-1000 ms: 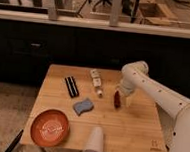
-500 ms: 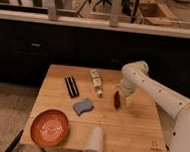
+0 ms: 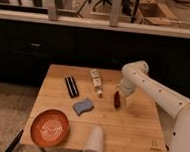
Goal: Place the pepper in the ceramic bowl
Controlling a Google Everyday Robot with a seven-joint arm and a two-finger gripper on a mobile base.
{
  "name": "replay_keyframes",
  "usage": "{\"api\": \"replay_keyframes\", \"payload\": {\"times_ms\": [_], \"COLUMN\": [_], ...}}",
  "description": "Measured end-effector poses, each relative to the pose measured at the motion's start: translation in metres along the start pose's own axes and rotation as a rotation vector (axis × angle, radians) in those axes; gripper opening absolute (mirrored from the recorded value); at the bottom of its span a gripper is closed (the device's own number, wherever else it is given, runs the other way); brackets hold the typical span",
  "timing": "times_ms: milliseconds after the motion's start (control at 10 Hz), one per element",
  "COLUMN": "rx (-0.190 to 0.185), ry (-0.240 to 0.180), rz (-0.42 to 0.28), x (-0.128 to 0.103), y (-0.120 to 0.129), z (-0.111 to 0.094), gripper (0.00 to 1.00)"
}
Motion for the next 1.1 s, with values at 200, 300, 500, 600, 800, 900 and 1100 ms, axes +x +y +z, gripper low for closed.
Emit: {"api": "replay_keyframes", "payload": {"times_ms": [200, 300, 500, 600, 800, 900, 1100], "rx": [0.0, -0.001, -0.002, -0.001, -0.001, 0.0, -0.001], "ry": [0.0, 0.0, 0.0, 0.0, 0.001, 0.001, 0.0], "rz": [-0.005, -0.006, -0.008, -0.011, -0.014, -0.015, -0.018], "x": [0.0, 0.0, -0.0003, -0.0006, -0.0005, -0.0003, -0.0008], "y": [0.0003, 0.0003, 0.0007, 0.0003, 0.0001, -0.0003, -0.0006], "z": [0.0001, 0.0002, 0.0016, 0.0017, 0.0016, 0.0012, 0.001], "gripper": [0.8, 0.8, 0.8, 0.8, 0.8, 0.8, 0.8]}}
